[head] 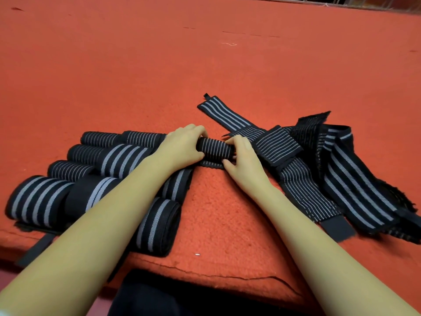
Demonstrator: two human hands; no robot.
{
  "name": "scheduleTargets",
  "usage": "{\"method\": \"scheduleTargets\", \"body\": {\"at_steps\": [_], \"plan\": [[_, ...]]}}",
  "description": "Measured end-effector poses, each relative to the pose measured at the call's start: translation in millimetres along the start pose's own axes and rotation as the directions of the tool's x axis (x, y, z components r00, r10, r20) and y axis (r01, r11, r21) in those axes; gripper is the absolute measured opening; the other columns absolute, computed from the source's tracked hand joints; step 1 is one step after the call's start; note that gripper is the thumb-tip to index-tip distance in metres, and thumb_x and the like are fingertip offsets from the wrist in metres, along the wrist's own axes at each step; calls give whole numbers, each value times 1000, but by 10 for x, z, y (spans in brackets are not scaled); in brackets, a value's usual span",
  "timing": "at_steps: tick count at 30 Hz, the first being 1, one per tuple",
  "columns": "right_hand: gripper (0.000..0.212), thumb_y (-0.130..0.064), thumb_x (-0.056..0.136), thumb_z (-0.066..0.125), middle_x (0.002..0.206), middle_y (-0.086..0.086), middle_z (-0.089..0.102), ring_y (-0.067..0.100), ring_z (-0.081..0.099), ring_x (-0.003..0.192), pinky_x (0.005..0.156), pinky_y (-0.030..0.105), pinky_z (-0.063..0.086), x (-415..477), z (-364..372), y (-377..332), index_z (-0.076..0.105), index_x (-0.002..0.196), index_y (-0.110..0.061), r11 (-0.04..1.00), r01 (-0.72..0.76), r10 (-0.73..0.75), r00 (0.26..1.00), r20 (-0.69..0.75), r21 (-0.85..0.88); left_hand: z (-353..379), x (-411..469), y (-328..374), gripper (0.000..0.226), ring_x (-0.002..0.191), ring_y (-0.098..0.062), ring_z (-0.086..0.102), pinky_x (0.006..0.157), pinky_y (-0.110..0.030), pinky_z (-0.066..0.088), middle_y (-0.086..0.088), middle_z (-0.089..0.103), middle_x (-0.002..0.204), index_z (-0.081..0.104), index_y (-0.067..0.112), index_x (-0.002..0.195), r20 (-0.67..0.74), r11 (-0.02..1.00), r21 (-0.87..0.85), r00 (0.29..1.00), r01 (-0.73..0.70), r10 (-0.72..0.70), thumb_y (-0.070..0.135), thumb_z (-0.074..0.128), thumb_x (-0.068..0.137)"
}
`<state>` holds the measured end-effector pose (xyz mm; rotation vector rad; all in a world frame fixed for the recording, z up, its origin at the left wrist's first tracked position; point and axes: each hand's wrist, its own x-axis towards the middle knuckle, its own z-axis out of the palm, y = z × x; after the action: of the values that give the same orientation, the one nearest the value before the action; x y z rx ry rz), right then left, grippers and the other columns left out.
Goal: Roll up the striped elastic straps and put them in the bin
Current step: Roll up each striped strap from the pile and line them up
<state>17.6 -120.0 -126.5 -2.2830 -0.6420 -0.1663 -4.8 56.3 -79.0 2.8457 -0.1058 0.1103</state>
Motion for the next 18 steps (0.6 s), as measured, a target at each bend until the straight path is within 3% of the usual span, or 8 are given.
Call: {"method": "scheduleTargets", "body": {"at_steps": [6, 10, 15, 18], "plan": [[49, -12, 81, 59, 125, 2, 40, 16, 46, 119, 105, 41, 42, -104, -121, -60, 48, 129, -12, 996, -7, 10, 1000, -25, 90, -95, -52, -2, 52, 123, -20, 46, 104, -43, 36, 3, 51, 131, 49, 29, 132, 68, 1000, 2, 997, -25, 25, 39, 68, 85], [41, -2, 86, 53, 119, 0, 40, 11, 47, 115, 106, 35, 41, -176, -341, -87, 51, 126, -9, 997, 5, -4, 1000, -21, 76, -183, -94, 75, 48, 127, -20, 44, 104, -41, 34, 2, 49, 137, 49, 28, 135, 51, 998, 39, 998, -48, 46, 43, 60, 90], [40, 4, 84, 51, 126, 11, 48, 28, 47, 118, 105, 39, 38, -348, -779, 39, 57, 122, -7, 975, 72, -76, 997, -9, -210, -244, -85, 487, 37, 124, -24, 45, 98, -40, 38, -2, 50, 134, 51, 22, 132, -4, 978, 168, 992, -122, 124, 34, 50, 97], [47, -3, 84, 54, 140, 12, 43, 31, 39, 128, 109, 41, 33, -531, -1076, 232, 55, 130, -11, 899, 5, -2, 1000, 7, -438, -107, -47, 893, 40, 123, -26, 46, 96, -40, 41, -4, 49, 133, 46, 20, 135, 9, 953, 226, 979, -201, 204, 34, 49, 97]]}}
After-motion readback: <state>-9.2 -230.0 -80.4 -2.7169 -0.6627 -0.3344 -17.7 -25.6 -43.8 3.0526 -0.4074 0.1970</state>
